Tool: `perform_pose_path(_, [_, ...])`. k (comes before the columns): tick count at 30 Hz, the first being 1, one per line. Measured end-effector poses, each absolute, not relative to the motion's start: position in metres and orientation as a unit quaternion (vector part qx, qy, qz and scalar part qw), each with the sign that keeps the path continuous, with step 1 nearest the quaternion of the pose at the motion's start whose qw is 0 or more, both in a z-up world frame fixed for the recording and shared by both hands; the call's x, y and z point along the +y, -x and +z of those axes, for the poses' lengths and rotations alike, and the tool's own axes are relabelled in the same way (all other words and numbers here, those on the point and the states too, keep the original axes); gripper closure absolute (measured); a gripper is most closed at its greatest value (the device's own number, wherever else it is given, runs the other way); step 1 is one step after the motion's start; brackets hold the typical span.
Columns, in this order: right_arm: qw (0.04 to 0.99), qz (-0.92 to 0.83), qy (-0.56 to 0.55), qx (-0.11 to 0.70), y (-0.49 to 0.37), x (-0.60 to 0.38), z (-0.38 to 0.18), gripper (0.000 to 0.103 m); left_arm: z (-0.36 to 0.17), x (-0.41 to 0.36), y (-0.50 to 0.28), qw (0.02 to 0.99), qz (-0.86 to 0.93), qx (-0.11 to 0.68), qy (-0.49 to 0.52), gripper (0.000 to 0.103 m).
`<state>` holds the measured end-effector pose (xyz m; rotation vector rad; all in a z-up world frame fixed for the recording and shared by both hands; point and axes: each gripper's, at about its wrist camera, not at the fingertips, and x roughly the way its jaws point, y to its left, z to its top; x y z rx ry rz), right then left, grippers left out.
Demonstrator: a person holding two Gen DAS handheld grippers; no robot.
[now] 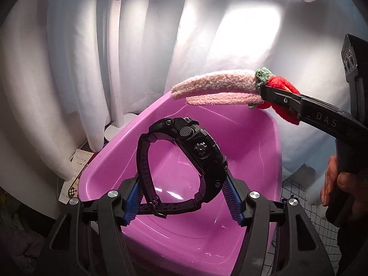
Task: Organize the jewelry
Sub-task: 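Carry the watch with the left tool while the right tool carries the headband to the pink tub, then open both tools to drop the watch and headband into the tub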
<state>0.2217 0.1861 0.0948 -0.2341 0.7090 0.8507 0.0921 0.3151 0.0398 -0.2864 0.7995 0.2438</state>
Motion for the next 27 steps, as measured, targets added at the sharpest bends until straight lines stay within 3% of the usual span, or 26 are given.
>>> perform_pose_path(15, [0.738,0.384,0.231,0.505,-0.267,0.272,0.004,0.063,-0.012,0.327,-0.127,0.849,0.11,0.491,0.161,0.04])
perform_pose_path(18, [0.72,0.383,0.237,0.528,-0.27,0.275,-0.004,0.056,-0.015,0.326,-0.127,0.844,0.112,0.501,0.156,0.038])
perform_pose_path(19, [0.718,0.38,0.243,0.53,-0.27,0.276,-0.006,0.046,-0.015,0.325,-0.126,0.844,0.113,0.502,0.153,0.038])
perform_pose_path(20, [0.72,0.374,0.25,0.529,-0.269,0.276,-0.007,0.041,-0.014,0.323,-0.126,0.844,0.114,0.503,0.148,0.037])
perform_pose_path(22, [0.72,0.368,0.256,0.53,-0.268,0.274,-0.007,0.041,-0.008,0.321,-0.123,0.849,0.125,0.494,0.137,0.017])
perform_pose_path(27, [0.724,0.365,0.239,0.534,-0.269,0.265,-0.005,0.036,0.003,0.325,-0.116,0.855,0.141,0.48,0.139,0.013])
